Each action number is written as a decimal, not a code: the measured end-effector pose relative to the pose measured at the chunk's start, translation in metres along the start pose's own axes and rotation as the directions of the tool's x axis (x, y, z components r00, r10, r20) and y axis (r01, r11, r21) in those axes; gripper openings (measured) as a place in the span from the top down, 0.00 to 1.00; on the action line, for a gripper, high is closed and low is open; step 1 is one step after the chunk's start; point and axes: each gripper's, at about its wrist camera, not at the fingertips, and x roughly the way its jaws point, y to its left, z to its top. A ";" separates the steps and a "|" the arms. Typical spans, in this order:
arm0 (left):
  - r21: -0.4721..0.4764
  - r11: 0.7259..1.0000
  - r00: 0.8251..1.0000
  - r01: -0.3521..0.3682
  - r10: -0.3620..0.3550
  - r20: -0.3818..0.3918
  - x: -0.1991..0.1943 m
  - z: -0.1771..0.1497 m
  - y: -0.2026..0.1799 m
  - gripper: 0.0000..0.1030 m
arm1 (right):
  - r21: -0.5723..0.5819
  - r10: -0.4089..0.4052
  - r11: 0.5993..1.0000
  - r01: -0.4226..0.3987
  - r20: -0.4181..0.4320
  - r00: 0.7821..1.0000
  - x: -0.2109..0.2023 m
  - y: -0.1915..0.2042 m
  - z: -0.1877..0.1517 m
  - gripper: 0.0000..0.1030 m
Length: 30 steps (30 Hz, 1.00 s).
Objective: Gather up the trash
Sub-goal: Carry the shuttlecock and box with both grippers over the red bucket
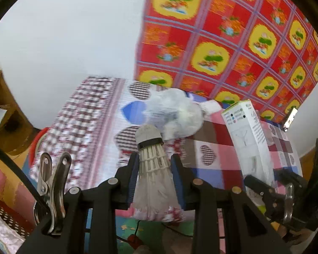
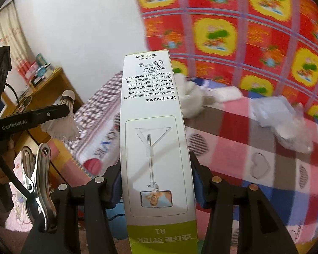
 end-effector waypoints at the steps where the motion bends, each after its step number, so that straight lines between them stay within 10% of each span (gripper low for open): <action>1: -0.006 1.000 1.000 -0.011 0.011 0.006 -0.005 -0.001 0.011 0.69 | -0.014 0.009 1.000 -0.009 -0.001 1.000 0.004 0.009 0.004 0.48; 12: -0.186 0.975 0.991 -0.119 0.128 0.035 -0.021 -0.008 0.115 0.69 | -0.144 0.173 0.973 -0.181 -0.069 0.983 0.063 0.087 0.056 0.48; 20: -0.338 0.905 0.961 -0.258 0.277 0.009 -0.016 -0.004 0.184 0.69 | -0.250 0.274 0.922 -0.296 -0.118 0.954 0.115 0.134 0.097 0.48; 30: -0.438 0.853 0.954 -0.284 0.296 -0.042 0.002 -0.017 0.261 0.69 | -0.267 0.320 0.891 -0.368 -0.206 0.925 0.169 0.196 0.119 0.48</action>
